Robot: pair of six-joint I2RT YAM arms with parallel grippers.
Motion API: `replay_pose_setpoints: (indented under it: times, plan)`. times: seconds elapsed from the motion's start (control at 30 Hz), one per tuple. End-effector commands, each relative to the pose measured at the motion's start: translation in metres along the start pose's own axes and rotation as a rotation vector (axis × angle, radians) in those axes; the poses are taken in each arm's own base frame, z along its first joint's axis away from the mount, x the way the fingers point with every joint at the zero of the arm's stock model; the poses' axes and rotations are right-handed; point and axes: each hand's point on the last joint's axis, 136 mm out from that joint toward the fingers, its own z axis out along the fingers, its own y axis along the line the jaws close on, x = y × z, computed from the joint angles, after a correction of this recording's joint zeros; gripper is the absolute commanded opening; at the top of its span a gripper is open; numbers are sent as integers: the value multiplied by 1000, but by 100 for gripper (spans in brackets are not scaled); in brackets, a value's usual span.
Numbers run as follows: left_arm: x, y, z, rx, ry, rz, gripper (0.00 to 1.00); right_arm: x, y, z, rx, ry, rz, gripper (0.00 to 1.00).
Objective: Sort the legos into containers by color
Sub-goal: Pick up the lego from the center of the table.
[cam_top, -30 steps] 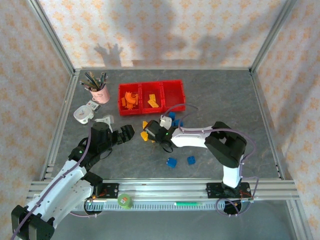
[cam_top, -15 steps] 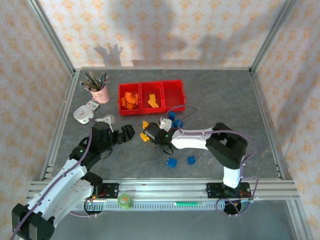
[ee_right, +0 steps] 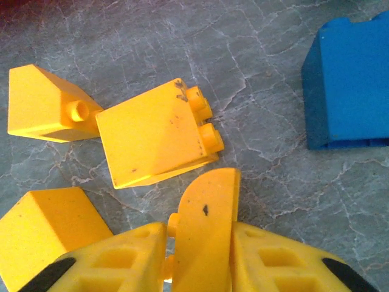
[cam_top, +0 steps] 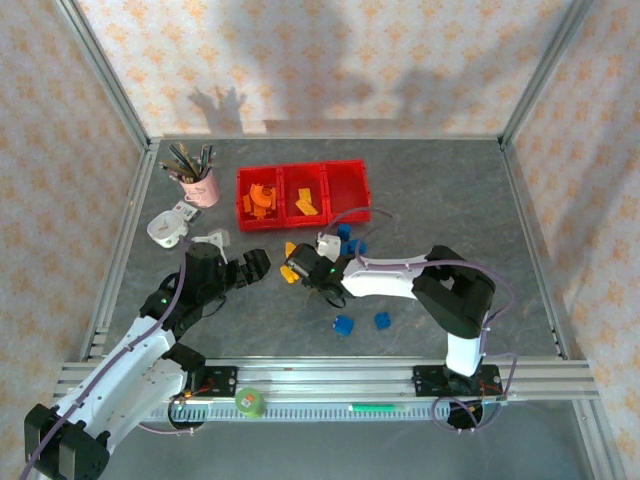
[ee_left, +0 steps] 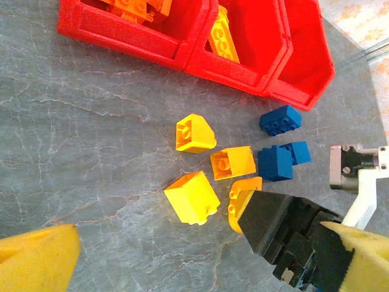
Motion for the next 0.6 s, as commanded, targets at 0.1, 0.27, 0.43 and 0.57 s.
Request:
replay_pose_setpoints:
  times: [0.1,0.27,0.43,0.57]
  plan:
    - [-9,-10,-3,36,-21,12,99,-21,-9,-20,47,-76,-23,23]
    - [-12,-15,-2,49,-23,14,99,-26,-8,-26,31,-82,-34,21]
    - [-19,-19,-4,51,-37,15,99,-40,1,-39,7,-102,-53,19]
    - [-29,-23,-6,43,-67,10,99,-65,15,-58,-54,-138,-62,19]
